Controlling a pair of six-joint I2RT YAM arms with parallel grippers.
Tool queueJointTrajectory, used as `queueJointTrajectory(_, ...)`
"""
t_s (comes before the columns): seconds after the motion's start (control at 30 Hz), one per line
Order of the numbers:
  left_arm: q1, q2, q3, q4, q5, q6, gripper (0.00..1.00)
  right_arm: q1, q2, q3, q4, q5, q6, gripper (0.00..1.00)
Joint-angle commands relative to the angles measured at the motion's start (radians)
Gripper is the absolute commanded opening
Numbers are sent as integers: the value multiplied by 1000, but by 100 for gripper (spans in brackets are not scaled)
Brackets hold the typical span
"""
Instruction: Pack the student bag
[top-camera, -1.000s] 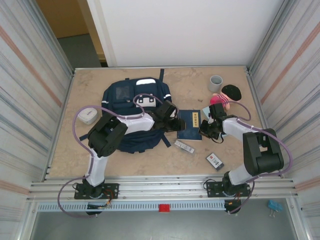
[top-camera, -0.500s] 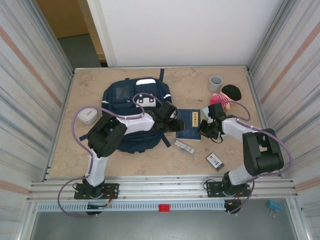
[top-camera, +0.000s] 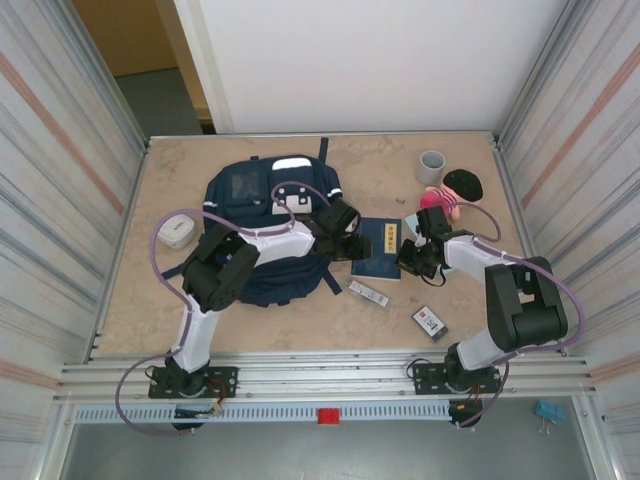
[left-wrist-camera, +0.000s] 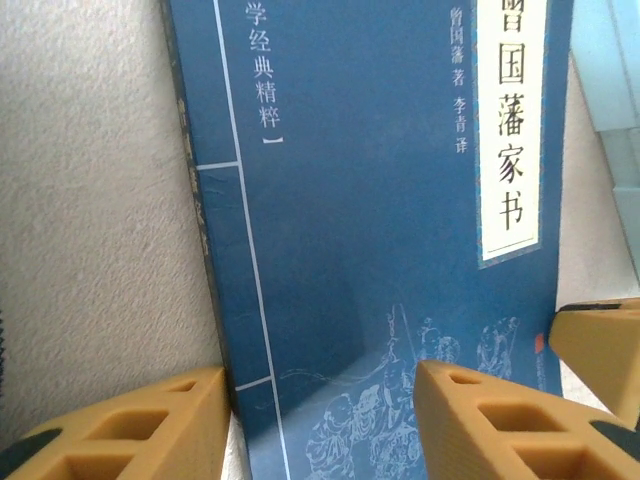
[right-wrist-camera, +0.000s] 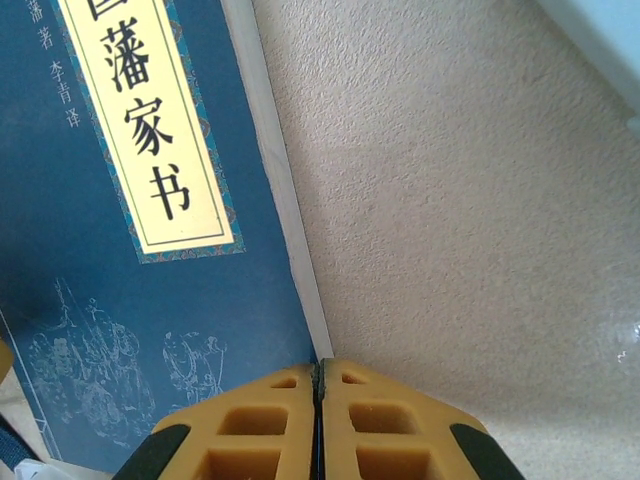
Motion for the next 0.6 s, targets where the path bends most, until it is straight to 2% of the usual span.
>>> queueJointTrajectory(0.0, -18, -114, -32, 101, 98, -5, 51, 12, 25, -19, 7, -64, 34, 9)
queueJointTrajectory(0.13, -17, -163, -75, 178, 137, -33, 52, 24, 12, -9, -8, -45, 34, 9)
queueJointTrajectory(0.4, -18, -93, -89, 328, 230, -139, 52, 28, 11, -6, -30, -23, 25, 8)
queueJointTrajectory(0.57, -19, -79, -47, 234, 173, -94, 50, 28, 6, -5, -29, -26, 23, 7)
